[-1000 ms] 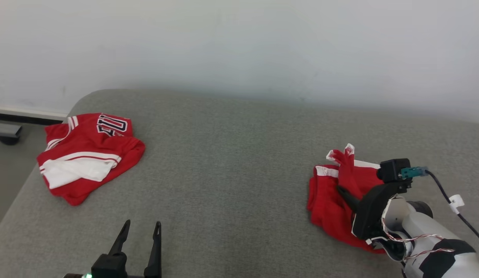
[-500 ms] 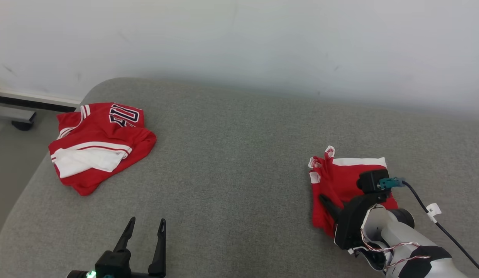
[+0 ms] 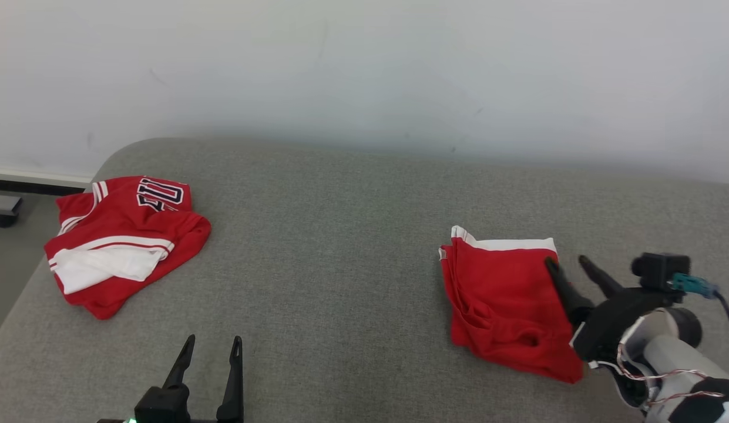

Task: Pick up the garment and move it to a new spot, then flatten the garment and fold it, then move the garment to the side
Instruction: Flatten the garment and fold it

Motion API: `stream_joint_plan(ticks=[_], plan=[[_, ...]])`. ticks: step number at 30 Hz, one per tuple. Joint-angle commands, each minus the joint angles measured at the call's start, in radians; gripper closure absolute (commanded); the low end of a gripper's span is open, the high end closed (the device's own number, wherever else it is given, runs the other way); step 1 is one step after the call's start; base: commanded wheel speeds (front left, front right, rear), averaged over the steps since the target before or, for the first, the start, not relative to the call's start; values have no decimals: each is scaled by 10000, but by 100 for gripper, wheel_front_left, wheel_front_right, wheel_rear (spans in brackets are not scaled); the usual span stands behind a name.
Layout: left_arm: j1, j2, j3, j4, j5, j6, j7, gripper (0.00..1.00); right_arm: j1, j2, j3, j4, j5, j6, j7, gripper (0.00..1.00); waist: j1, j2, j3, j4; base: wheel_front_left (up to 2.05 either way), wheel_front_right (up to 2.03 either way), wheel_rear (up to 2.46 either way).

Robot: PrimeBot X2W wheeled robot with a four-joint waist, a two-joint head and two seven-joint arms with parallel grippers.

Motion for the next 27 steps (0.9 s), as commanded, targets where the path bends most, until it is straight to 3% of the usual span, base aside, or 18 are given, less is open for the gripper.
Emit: stream_joint_plan(ticks=[1, 7, 8, 9, 17, 27], plan=[[152, 30, 47, -52, 32, 16, -33, 0, 212, -147, -176, -40, 31, -22, -275, 0, 0, 0, -5, -104, 0, 0, 0], [173, 43, 99, -101, 71, -9, -33, 0, 657, -374, -633, -44, -497, -22, -849, 0, 0, 0, 16, -242, 0, 0, 0], [181, 42, 106, -112, 84, -8, -33, 0, 743, -326, -703, -55, -593, -22, -893, 54, 0, 0, 17, -252, 0, 0, 0], [181, 45, 108, -119, 93, -11, -33, 0, 821, -274, -772, -63, -719, -22, -921, 99, 0, 0, 20, -255, 0, 0, 0], [13, 67, 44, -142, 158, -64, -33, 0, 1126, 240, -1074, 203, -1702, -22, -995, 100, 0, 0, 187, -65, 0, 0, 0], [-298, 55, -75, -48, 176, -87, -33, 0, 1197, 1499, -1751, 729, -2913, -22, -999, 100, 0, 0, 493, 391, 0, 0, 0]])
